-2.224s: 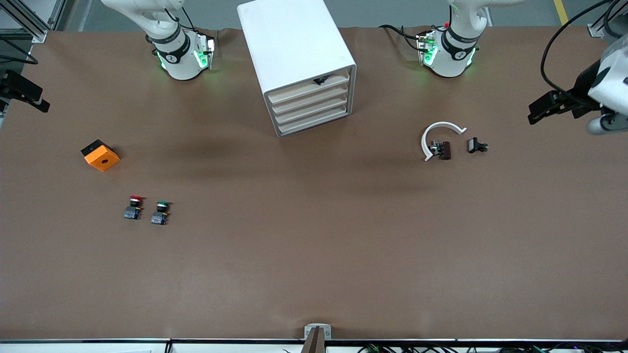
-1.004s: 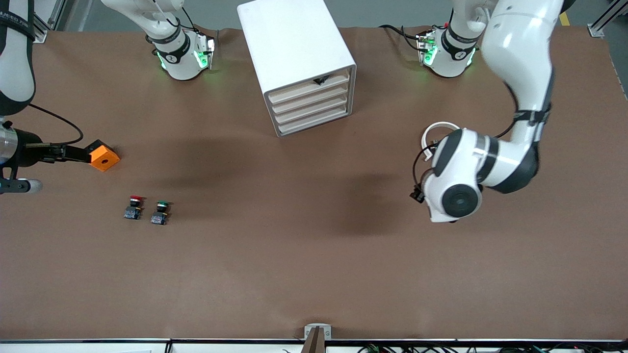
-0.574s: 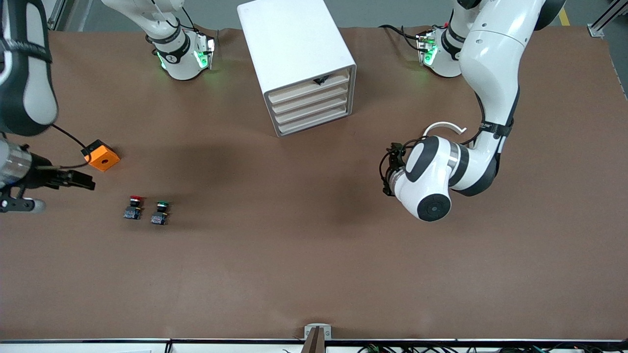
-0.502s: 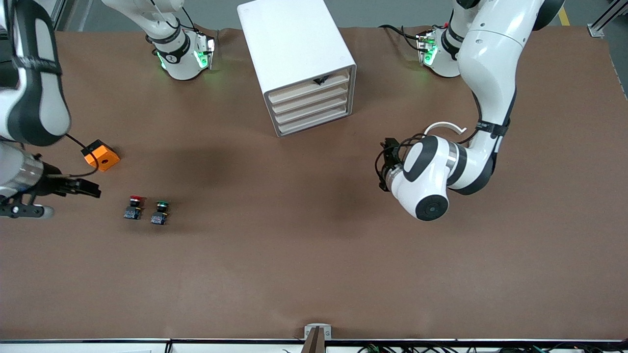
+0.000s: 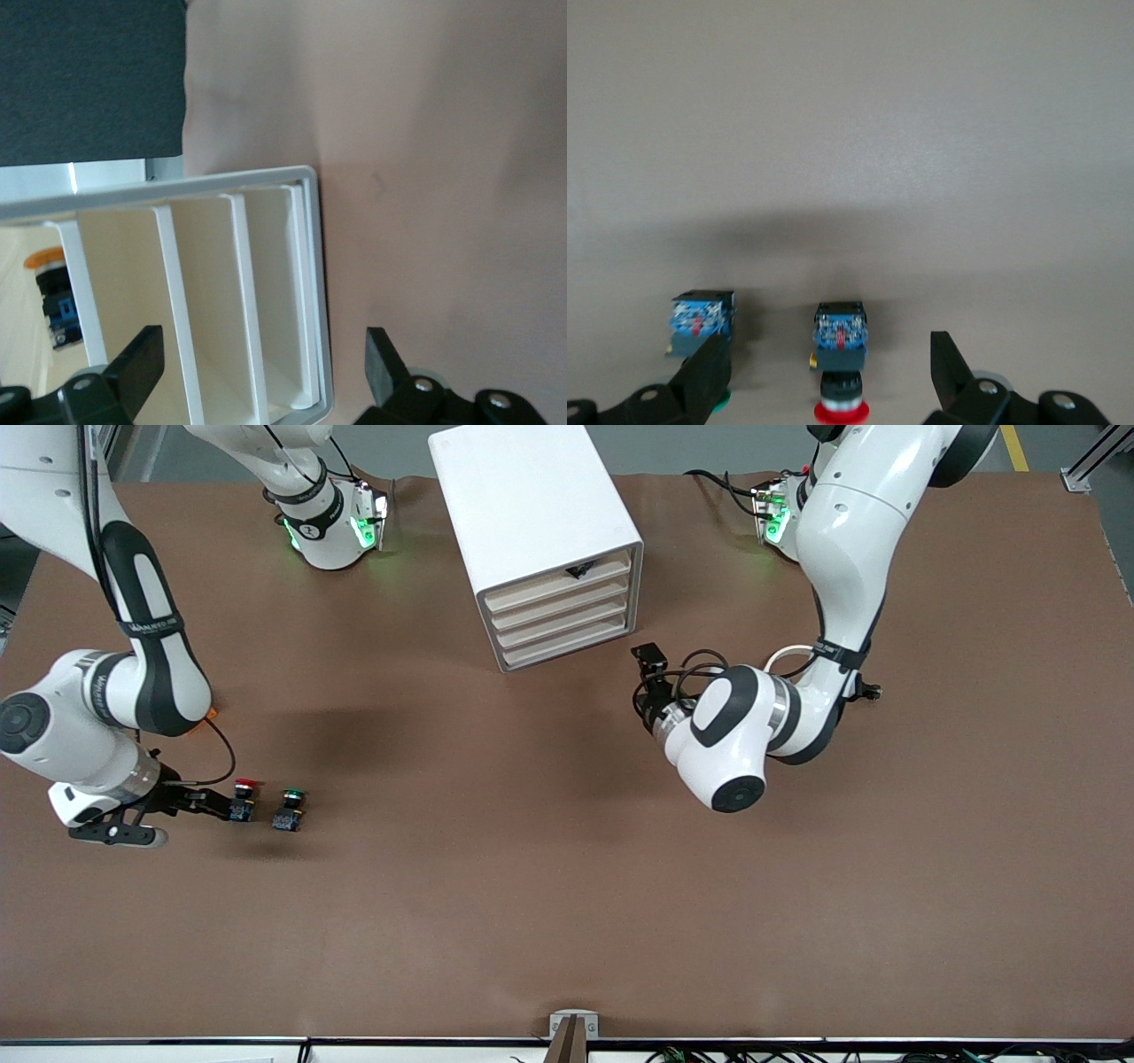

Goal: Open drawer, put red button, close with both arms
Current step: 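Pull the drawer with the left gripper while the right gripper lifts the button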

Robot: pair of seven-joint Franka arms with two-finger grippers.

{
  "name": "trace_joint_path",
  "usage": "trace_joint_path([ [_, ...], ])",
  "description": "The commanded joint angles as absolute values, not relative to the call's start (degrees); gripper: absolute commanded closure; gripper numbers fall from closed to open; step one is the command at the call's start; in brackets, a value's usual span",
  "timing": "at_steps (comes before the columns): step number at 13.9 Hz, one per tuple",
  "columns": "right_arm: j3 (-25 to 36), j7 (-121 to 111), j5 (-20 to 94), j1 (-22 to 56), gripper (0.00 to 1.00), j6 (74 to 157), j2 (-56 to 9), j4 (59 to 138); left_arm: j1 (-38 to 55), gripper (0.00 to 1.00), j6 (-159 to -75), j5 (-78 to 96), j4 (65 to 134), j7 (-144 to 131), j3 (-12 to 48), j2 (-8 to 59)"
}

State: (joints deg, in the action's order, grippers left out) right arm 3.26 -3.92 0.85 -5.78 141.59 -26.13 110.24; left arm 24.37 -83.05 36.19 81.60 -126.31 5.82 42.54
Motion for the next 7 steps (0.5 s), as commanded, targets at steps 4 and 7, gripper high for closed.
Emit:
trace_joint_path([
  [4,3.1,-3.3,1.3,-5.7,0.00,146.1,-29.0,112.7,27.8,0.32,-82.3,43.5,81.6,-127.9,5.4,44.0],
  [7,3.0,-3.3,1.3,-5.7,0.00,148.4,-30.4,113.9,30.6,0.31,-82.4,43.4,82.3,-127.9,5.4,44.9],
])
